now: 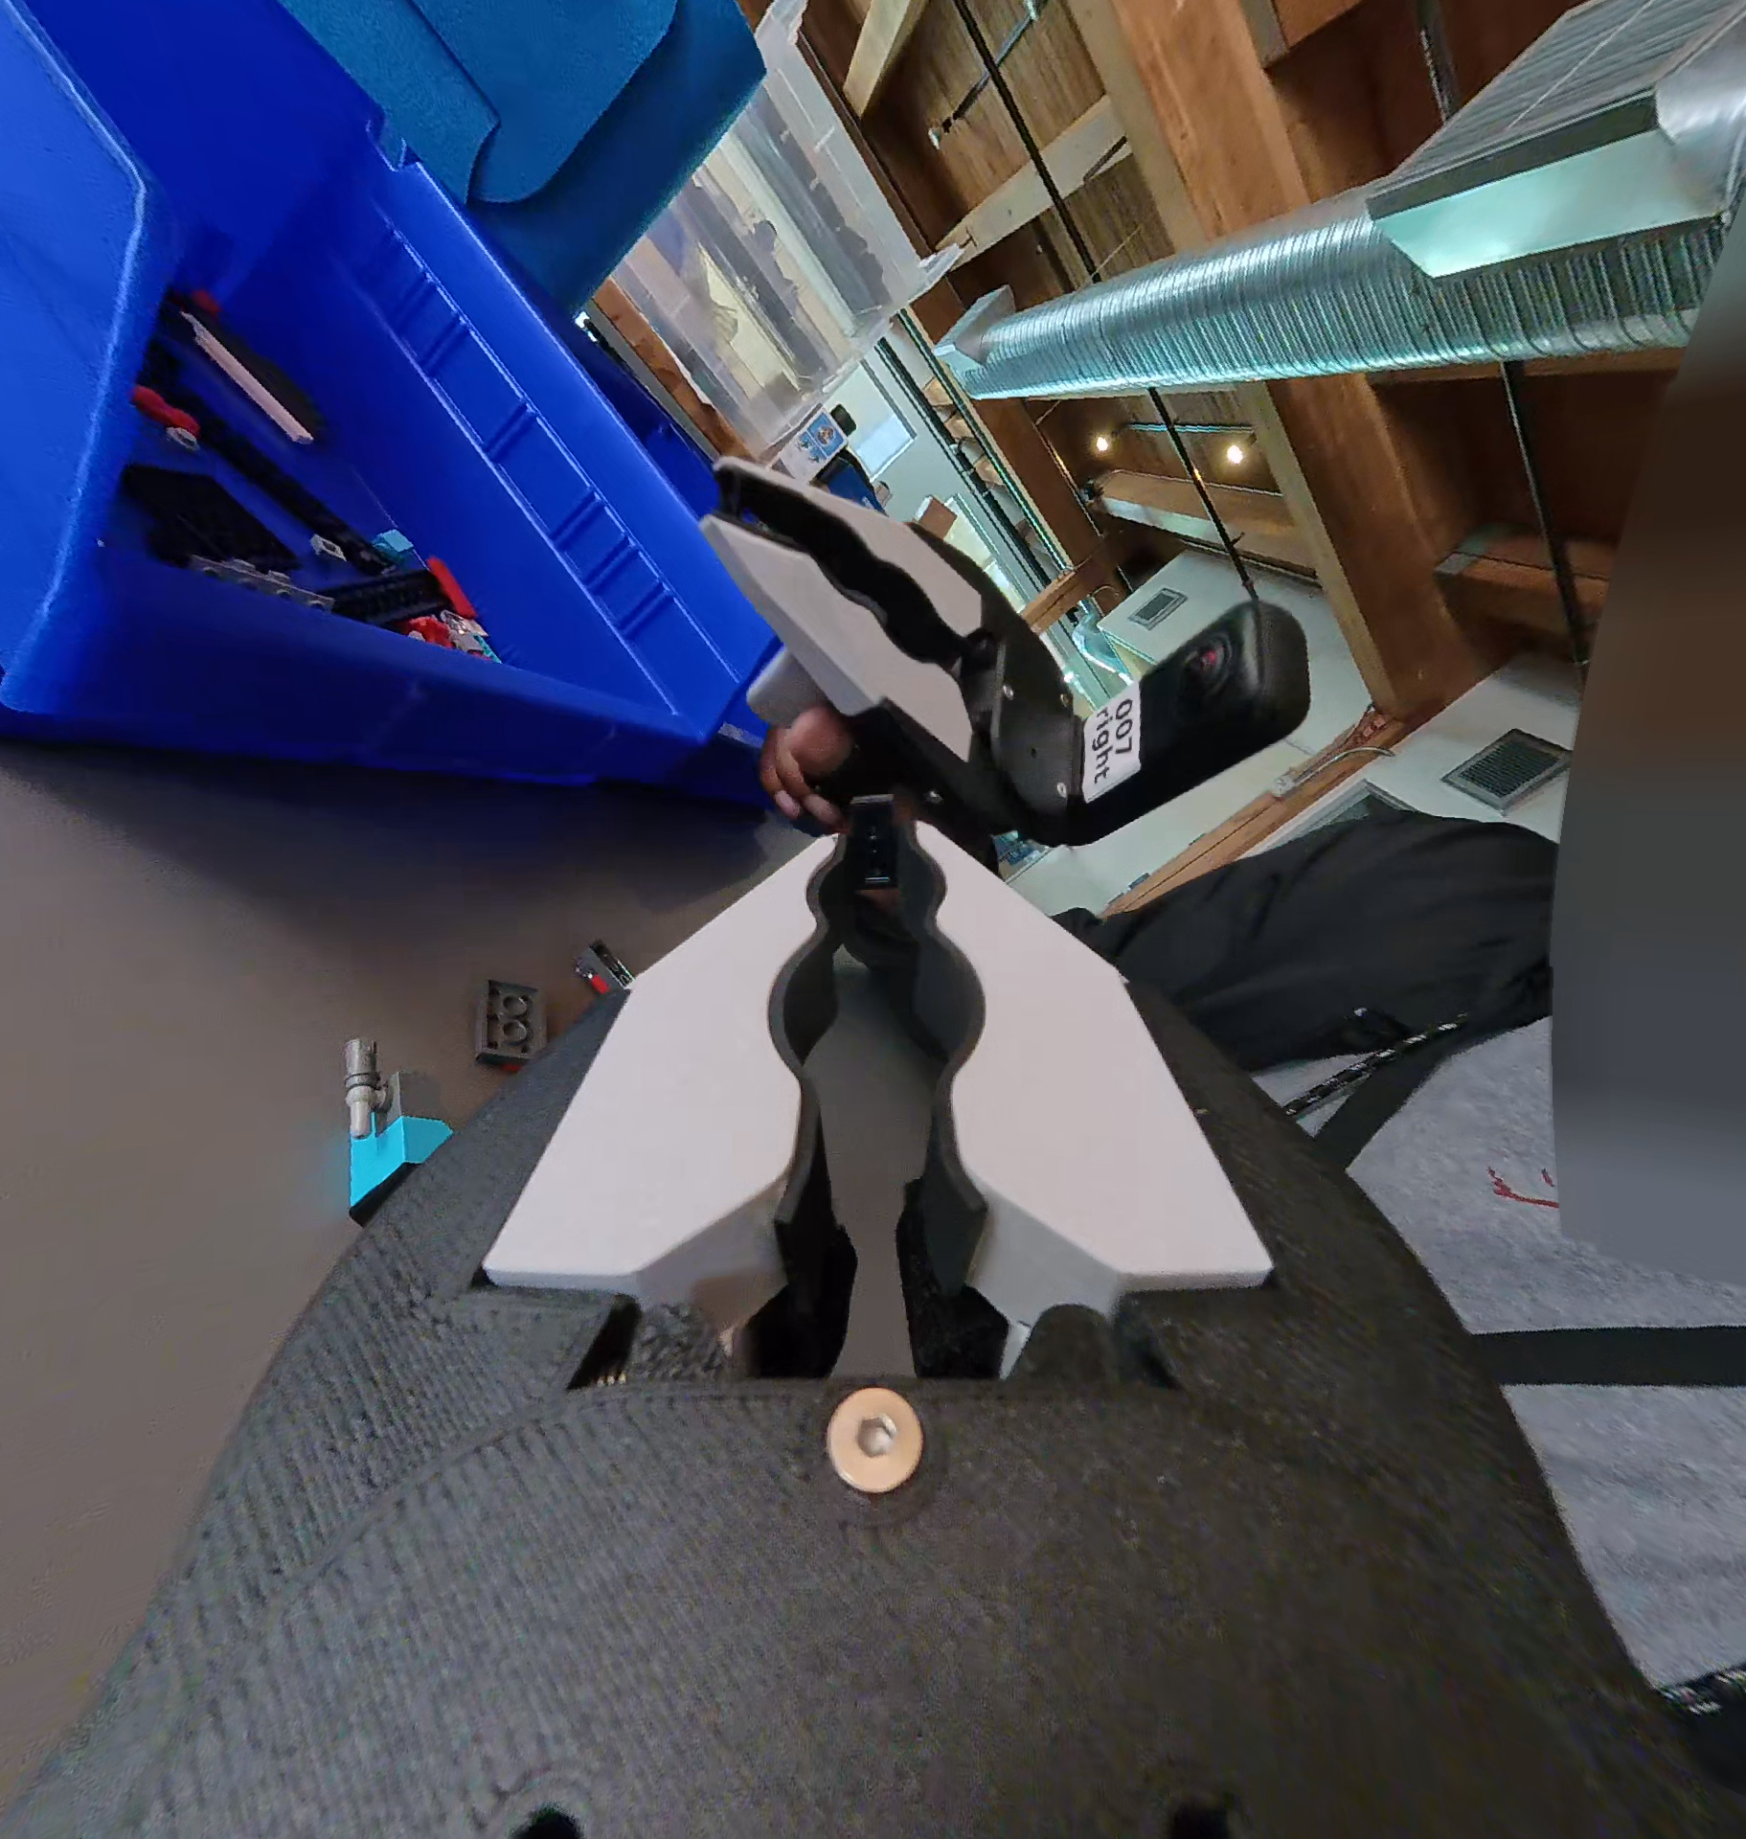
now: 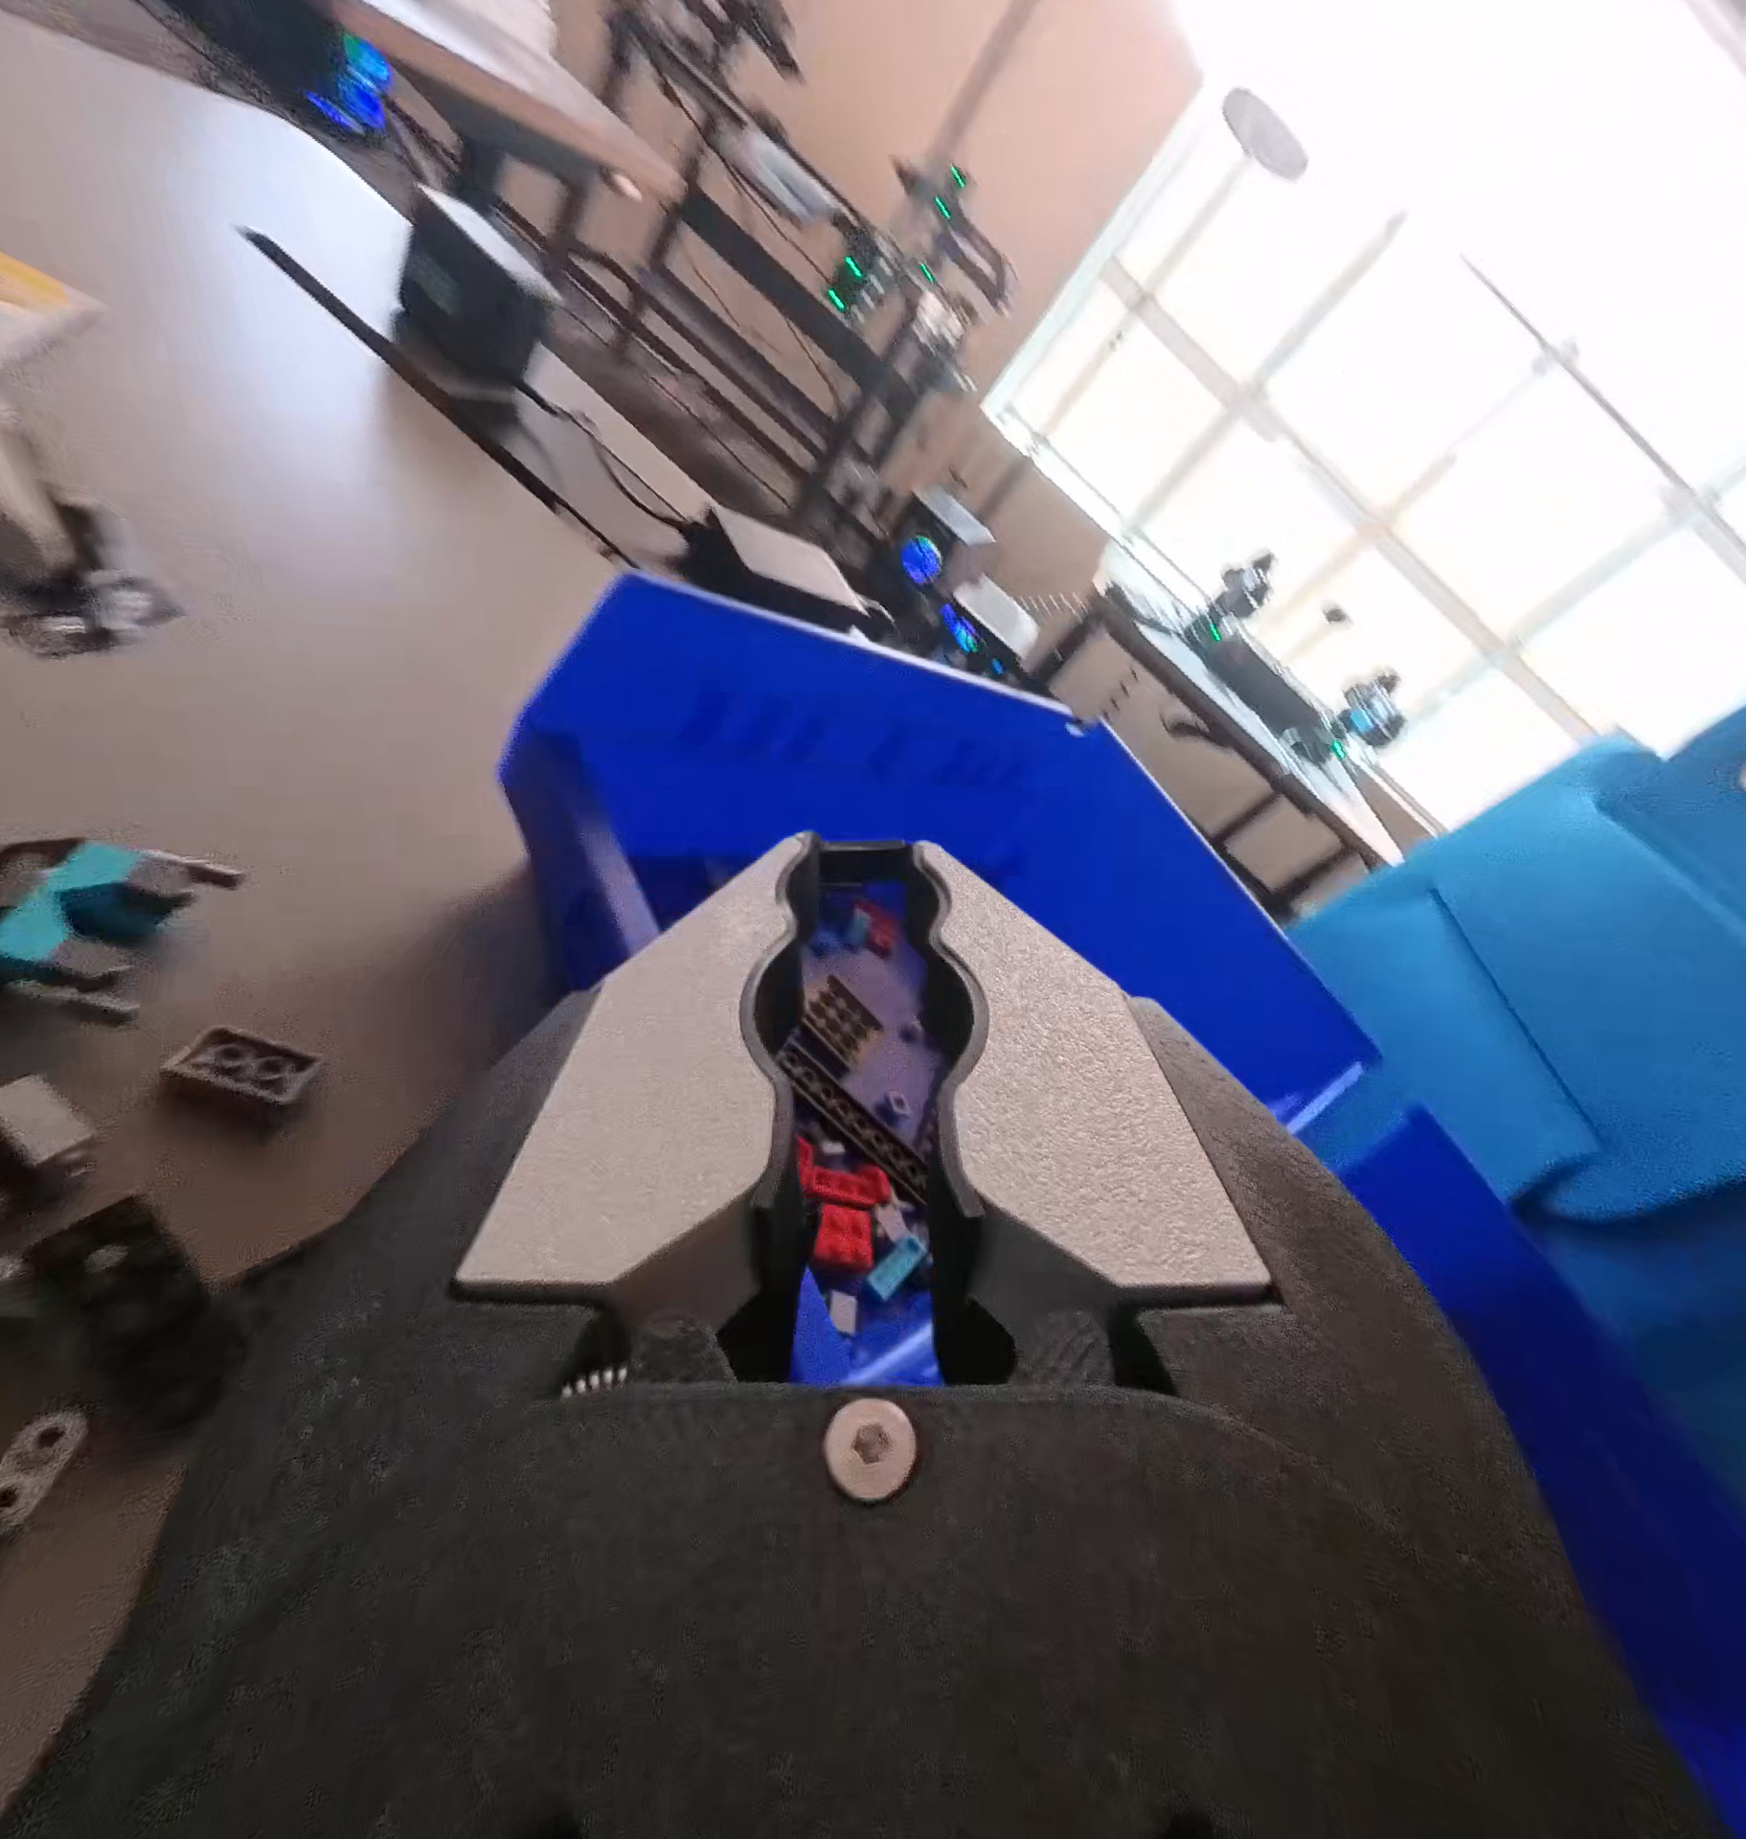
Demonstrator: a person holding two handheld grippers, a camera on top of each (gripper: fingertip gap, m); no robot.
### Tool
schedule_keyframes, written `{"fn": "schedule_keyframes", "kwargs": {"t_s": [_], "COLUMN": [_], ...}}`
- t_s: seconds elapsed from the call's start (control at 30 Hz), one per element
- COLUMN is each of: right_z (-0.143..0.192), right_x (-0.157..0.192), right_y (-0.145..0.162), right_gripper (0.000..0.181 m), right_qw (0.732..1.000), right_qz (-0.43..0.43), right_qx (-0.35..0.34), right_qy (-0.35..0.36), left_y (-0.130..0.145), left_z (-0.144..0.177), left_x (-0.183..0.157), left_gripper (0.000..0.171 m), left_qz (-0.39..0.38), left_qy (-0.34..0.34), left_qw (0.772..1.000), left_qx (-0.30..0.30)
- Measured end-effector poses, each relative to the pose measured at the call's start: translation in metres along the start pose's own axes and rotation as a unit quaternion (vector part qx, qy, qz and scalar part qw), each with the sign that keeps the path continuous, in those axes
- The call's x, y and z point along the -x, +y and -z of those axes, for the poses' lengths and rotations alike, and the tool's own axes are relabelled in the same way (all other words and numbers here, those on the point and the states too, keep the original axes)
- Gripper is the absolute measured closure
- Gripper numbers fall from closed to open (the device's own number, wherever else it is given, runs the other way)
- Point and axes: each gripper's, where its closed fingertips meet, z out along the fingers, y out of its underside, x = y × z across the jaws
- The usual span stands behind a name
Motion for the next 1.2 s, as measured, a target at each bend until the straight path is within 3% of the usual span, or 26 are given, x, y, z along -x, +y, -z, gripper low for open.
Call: {"fn": "schedule_keyframes", "kwargs": {"t_s": [0.17,0.3,0.4,0.5,0.6,0.83,0.93,1.2], "right_z": [-0.010,-0.012,-0.002,0.033,0.054,0.056,0.055,0.060], "right_x": [-0.017,-0.018,0.011,0.059,0.082,0.104,0.103,0.100], "right_y": [0.017,0.023,-0.007,-0.044,-0.053,-0.044,-0.044,-0.043], "right_gripper": [0.159,0.154,0.151,0.153,0.153,0.152,0.164,0.164], "right_qw": [0.997,0.997,0.995,0.955,0.928,0.926,0.929,0.922], "right_qz": [-0.020,-0.043,-0.053,-0.035,-0.026,0.032,0.037,0.033], "right_qx": [0.061,0.063,-0.031,-0.163,-0.210,-0.211,-0.213,-0.222], "right_qy": [0.041,0.025,-0.083,-0.244,-0.306,-0.311,-0.300,-0.316], "left_y": [0.002,0.004,0.003,0.003,0.007,0.019,0.023,0.019], "left_z": [-0.002,-0.004,-0.005,-0.006,-0.011,-0.023,-0.025,-0.022], "left_x": [0.000,0.002,0.001,-0.004,-0.009,-0.017,-0.018,-0.018], "left_gripper": [0.163,0.163,0.163,0.163,0.163,0.163,0.163,0.161], "left_qz": [0.001,0.008,0.017,0.026,0.034,0.045,0.048,0.050], "left_qy": [-0.001,-0.003,0.003,0.021,0.039,0.063,0.066,0.073], "left_qw": [1.000,1.000,1.000,0.999,0.999,0.997,0.996,0.996], "left_qx": [0.003,0.001,-0.005,-0.006,-0.001,0.016,0.024,0.018]}}
